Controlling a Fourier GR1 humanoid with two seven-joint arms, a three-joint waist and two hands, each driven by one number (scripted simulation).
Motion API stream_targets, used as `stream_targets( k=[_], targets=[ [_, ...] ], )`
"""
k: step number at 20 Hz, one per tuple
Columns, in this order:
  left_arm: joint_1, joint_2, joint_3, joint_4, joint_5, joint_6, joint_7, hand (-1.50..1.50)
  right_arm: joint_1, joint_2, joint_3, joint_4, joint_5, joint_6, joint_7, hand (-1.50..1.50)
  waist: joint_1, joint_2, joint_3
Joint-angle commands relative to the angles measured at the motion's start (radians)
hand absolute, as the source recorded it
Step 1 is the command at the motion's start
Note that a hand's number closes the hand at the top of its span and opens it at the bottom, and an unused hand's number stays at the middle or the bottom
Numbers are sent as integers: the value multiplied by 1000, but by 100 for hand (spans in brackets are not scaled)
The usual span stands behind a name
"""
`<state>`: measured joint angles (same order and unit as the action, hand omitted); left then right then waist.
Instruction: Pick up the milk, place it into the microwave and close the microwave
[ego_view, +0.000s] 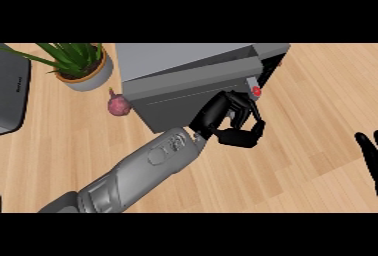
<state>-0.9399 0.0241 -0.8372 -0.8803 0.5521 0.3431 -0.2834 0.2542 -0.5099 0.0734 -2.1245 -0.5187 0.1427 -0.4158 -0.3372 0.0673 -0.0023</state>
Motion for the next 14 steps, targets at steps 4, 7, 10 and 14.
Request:
stream_targets(
  k=[4,7,10,14],
  targets=[
    [-116,-22,12,59,57,24,2,150,-30,-44,-25,-34,-40,18,46,-150,-55,12,0],
    [-133,-22,27,86,79,43,-7,150,-40,-50,-43,-40,-59,17,53,-150,-69,16,1],
    [-136,-22,13,79,92,57,-14,150,-43,-67,-53,-45,-71,24,68,-150,-80,12,1],
    [-130,-21,4,89,97,88,-27,150,-55,-80,-81,-37,-90,27,73,-150,-96,20,4]
  ],
)
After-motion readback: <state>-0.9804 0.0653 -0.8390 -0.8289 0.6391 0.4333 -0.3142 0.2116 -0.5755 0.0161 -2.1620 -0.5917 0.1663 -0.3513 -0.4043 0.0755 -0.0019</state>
